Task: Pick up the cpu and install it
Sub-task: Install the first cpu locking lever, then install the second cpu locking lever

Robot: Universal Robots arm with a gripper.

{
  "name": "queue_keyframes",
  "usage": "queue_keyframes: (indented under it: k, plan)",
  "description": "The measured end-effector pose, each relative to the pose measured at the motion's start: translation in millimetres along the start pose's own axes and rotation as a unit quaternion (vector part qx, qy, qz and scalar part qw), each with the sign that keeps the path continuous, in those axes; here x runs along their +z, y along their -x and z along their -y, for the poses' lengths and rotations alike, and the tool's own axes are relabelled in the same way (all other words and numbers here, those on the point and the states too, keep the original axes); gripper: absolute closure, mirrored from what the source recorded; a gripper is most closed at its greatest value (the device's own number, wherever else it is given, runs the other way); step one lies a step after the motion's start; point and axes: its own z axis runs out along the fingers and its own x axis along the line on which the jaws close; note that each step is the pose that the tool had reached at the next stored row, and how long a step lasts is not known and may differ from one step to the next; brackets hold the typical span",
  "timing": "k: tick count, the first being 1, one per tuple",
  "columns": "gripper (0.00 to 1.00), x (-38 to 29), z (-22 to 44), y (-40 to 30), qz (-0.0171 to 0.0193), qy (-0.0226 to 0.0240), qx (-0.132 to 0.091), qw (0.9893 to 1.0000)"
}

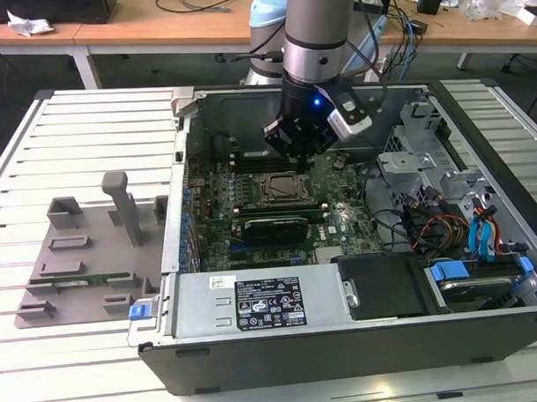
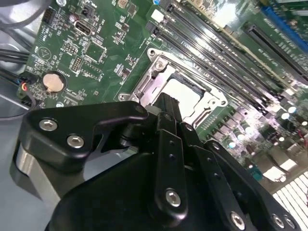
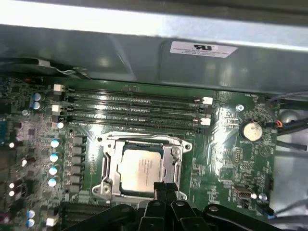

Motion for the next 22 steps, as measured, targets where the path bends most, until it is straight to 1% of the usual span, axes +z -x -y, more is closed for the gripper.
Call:
queue_keyframes:
  k: [1,13,14,15,16,17,18,19,20,21,22]
  plan:
    - [0.89,-0.9,0.0,0.0,0.0,0.0,0.0,1.0]
    - [0.89,-1.3,0.3,-0.1,0.0,-0.0001,0.0,1.0]
    - [0.89,-1.0,6.1,-0.6,0.0,0.0,0.0,1.0]
    - [0.89,-0.7,15.7,-1.3,0.0001,0.0,0.0,1.0]
    - [0.89,-0.5,23.7,-2.2,0.0001,0.0,0.0,1.0]
    - [0.89,-0.1,29.8,-2.9,0.0001,0.0004,0.0,1.0]
    - [0.89,0.2,35.5,-3.5,0.0002,0.0018,0.0,1.0]
    - [0.89,0.5,38.8,-4.2,0.0004,0.0045,0.0,1.0]
    - [0.89,1.1,43.1,-5.6,0.0013,0.0154,0.0,0.9999]
    - [0.89,1.8,47.8,-8.1,0.0025,0.0298,0.0,0.9996]
    - [0.89,3.8,55.5,-14.6,0.0036,0.0435,0.0,0.999]
